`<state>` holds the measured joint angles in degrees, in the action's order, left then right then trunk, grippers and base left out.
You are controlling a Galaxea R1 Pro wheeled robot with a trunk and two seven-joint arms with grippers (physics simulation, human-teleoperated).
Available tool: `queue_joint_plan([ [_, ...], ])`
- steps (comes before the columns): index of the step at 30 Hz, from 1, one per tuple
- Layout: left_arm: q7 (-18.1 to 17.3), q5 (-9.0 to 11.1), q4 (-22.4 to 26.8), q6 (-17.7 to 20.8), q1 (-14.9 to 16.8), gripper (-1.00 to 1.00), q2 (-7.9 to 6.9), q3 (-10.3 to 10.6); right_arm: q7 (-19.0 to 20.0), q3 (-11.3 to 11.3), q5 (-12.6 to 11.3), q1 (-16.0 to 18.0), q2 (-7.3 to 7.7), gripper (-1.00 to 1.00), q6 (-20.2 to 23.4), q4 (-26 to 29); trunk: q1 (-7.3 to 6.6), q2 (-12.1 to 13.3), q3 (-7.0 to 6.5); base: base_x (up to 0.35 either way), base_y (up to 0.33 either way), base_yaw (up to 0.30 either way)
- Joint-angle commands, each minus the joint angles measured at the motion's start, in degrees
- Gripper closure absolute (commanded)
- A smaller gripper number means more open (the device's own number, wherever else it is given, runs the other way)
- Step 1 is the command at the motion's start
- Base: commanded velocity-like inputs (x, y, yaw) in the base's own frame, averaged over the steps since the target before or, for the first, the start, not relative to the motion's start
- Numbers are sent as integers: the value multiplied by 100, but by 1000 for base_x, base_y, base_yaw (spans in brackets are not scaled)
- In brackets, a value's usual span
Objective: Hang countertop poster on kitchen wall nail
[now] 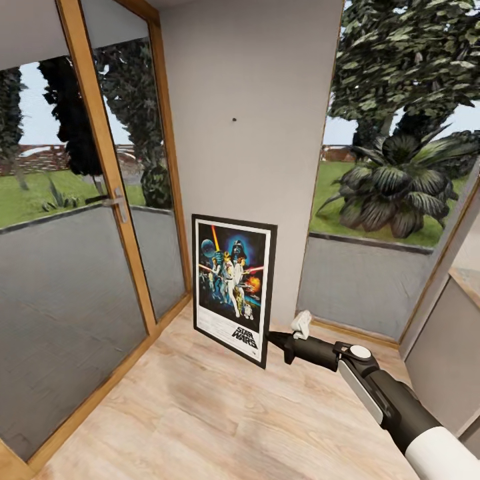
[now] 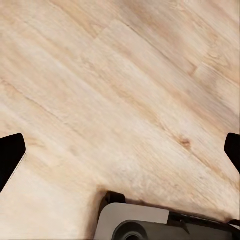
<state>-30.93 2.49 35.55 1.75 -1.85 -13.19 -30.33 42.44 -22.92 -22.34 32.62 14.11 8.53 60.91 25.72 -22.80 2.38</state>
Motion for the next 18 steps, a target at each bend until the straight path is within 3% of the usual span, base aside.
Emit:
queue_joint_plan([
  [1,-27,25,4,19,0,-100,1,-8,10,-11,-72,7,4,100,61,2,6,-12,12,183,247,-187],
  [18,-27,23,-1,19,0,-100,1,-7,10,-19,-69,7,4,100,64,-1,6,-12,12,103,317,-275],
])
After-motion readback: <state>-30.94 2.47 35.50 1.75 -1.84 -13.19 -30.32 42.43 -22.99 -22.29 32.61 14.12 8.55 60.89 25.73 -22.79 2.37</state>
